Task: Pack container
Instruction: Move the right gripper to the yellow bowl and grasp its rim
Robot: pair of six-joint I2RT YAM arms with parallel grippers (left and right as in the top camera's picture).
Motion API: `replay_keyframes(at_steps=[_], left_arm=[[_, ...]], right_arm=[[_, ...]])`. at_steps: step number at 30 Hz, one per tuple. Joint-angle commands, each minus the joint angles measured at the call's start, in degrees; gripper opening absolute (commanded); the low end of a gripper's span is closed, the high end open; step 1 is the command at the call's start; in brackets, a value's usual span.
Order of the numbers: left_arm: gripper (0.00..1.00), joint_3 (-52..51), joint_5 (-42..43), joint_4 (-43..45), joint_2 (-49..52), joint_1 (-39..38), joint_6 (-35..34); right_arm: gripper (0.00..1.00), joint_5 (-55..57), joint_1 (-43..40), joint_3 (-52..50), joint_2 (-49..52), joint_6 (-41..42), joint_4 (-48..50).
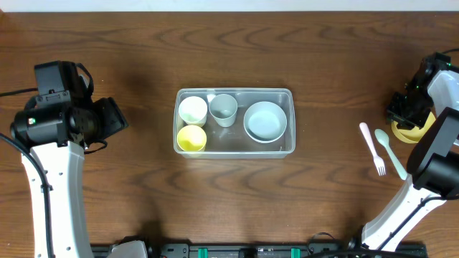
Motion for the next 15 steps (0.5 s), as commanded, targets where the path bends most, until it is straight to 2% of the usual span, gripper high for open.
replay_keyframes(at_steps=[1, 10, 15], left_arm=[[0.68, -0.07, 0.2, -0.26, -0.15, 0.44, -0.11], [0.68, -0.07, 0.17, -0.26, -0.15, 0.44, -0.11], [0.68, -0.07, 0.17, -0.26, -0.13, 0.44, -0.11]], right_arm=[[0.22, 0.07, 0.48, -0.42, 0.35, 0.07, 0.2], [0.08, 0.02, 0.48, -0.42, 0.35, 0.07, 0.44], [0.04, 0.0, 0.48, -0.39, 0.33, 0.07, 0.48]])
